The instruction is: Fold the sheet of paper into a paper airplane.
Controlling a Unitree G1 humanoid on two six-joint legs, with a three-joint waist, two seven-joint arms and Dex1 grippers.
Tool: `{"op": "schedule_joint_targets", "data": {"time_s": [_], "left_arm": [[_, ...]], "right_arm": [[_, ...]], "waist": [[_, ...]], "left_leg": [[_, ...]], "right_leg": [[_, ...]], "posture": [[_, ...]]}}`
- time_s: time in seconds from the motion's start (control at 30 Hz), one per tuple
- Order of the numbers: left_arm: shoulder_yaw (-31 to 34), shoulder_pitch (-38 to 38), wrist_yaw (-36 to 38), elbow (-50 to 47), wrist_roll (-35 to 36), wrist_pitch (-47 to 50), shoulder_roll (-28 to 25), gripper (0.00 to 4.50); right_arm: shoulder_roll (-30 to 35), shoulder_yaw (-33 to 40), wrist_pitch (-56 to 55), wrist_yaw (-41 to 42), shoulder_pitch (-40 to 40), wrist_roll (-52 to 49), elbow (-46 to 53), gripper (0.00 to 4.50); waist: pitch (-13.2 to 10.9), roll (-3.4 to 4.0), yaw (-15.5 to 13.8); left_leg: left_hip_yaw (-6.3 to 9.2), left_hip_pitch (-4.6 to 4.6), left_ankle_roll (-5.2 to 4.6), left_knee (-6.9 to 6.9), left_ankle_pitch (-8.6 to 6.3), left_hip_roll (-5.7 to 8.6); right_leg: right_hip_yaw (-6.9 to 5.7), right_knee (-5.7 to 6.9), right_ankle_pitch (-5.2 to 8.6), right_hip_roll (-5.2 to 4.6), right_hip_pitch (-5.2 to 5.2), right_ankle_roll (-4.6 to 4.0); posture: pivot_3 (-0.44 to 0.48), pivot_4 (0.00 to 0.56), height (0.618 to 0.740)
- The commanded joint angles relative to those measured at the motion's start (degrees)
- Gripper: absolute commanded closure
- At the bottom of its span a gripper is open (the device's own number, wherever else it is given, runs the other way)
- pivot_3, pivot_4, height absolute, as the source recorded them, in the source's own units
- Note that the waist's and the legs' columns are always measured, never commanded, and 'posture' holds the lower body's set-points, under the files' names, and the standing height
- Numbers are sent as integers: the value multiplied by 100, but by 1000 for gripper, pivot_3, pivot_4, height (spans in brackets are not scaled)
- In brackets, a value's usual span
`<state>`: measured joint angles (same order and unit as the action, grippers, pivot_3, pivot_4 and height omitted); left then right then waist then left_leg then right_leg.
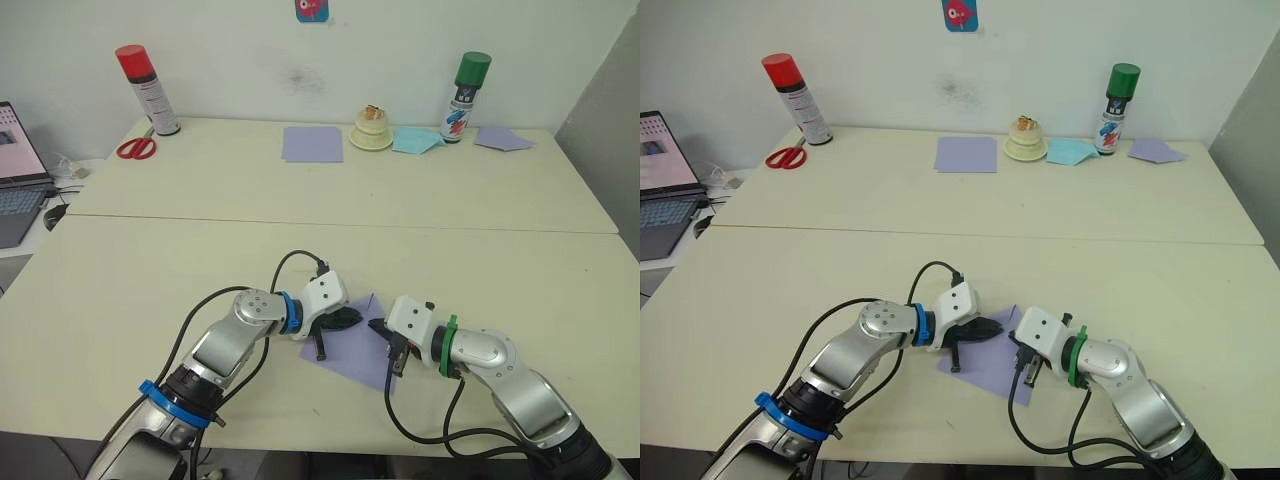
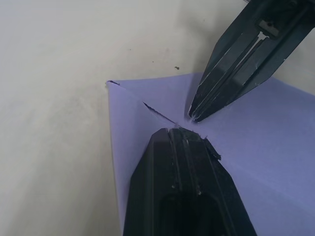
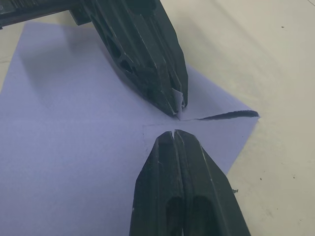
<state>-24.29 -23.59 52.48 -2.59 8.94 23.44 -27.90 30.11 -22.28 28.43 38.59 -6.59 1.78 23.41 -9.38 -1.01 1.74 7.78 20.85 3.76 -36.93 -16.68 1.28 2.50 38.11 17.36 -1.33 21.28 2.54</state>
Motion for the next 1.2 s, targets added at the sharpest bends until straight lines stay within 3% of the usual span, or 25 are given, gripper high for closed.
{"op": "schedule_joint_targets", "data": {"time_s": [0.03,0.77,1.2], "left_arm": [[25,125,18,35,-25,108,52,4483],[-60,300,-115,-138,-98,671,394,4483],[-196,414,-224,202,-385,512,403,4483]], "right_arm": [[-3,-211,49,33,153,86,-243,4500],[-84,-137,113,48,172,140,-86,4500],[-210,384,-337,-237,149,60,459,4500]], "waist": [[2,1,0],[26,8,-6],[30,10,-12]], "left_leg": [[0,0,0,0,0,0],[2,-7,-2,-4,1,4],[0,-5,-2,-5,1,9]], "right_leg": [[0,0,0,0,0,0],[-4,2,0,6,-13,0],[-3,2,-1,6,-13,0]], "posture": [[0,150,740],[0,150,740],[0,150,740]]}}
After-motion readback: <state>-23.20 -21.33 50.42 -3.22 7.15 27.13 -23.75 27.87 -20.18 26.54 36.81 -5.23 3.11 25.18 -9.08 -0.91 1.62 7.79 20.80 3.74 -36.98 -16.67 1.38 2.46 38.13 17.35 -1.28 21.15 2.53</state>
